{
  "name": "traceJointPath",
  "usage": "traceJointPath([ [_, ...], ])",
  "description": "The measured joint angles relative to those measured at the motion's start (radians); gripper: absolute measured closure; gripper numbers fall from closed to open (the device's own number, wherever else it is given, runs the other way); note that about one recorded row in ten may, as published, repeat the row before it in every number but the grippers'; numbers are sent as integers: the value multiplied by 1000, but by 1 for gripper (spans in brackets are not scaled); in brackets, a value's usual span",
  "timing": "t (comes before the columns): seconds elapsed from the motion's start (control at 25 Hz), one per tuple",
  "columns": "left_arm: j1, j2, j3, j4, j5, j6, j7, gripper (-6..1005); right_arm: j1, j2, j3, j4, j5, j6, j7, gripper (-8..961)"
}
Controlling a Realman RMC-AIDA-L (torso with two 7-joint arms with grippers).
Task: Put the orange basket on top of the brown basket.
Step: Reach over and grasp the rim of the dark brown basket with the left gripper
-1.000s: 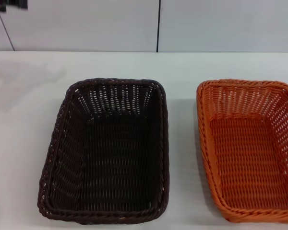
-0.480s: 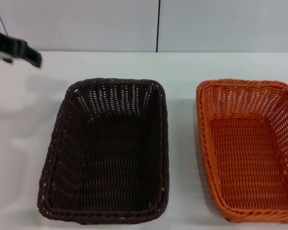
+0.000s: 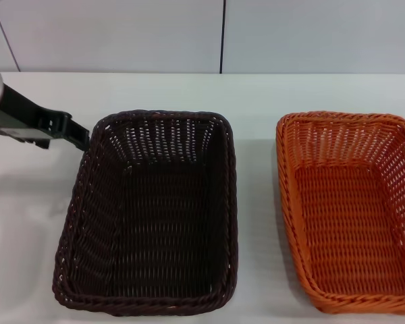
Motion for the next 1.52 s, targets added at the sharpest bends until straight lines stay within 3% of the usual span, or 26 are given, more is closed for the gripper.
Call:
traceJointPath([
  [0.4,22,-2,64,27,-5,14,-37,333,-9,-1,0,2,0,1,-1,448],
  [1.52,32,-1,79,236,-62,113,-10,343,-1,2,0,5,0,1,-2,452],
])
